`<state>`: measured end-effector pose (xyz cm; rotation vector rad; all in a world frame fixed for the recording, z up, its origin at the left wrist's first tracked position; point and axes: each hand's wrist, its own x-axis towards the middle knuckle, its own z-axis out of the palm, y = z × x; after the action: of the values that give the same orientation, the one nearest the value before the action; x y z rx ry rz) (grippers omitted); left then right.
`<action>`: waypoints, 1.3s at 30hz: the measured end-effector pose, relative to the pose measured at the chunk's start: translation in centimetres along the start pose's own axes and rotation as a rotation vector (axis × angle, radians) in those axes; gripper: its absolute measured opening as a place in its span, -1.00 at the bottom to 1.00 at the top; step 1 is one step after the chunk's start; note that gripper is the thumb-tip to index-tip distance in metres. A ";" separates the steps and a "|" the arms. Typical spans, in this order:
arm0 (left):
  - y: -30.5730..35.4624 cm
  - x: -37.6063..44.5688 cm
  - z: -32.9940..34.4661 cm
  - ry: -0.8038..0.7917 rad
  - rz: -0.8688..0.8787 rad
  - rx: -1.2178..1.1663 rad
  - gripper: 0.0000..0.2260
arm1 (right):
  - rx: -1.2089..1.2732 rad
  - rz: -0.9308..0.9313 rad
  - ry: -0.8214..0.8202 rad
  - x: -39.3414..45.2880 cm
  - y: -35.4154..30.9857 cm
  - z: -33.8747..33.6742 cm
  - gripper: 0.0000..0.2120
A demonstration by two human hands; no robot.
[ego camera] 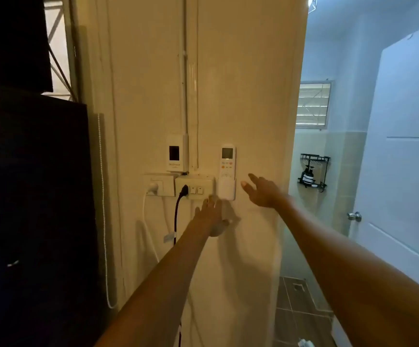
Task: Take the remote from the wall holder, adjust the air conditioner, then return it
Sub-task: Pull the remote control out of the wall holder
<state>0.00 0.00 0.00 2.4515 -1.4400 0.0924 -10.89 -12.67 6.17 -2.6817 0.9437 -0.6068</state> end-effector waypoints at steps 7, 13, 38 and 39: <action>2.1 3.7 3.1 0.269 0.026 -0.134 -0.31 | 0.379 -0.144 0.069 5.8 -1.3 -2.8 -0.36; 2.3 6.6 5.2 0.436 0.004 -0.049 -0.52 | 0.726 -0.089 0.018 9.0 -1.4 -3.0 -0.58; 2.2 12.3 9.5 0.850 -0.033 -0.439 -0.34 | 0.651 -0.081 0.660 12.5 -3.5 1.2 -0.80; 2.2 12.3 9.5 0.848 -0.036 -0.436 -0.34 | 0.637 -0.083 0.667 12.5 -3.6 1.2 -0.81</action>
<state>3.28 -14.09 -6.09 1.7343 -0.9042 0.6459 0.42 -17.85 10.12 -1.9630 0.6075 -1.5704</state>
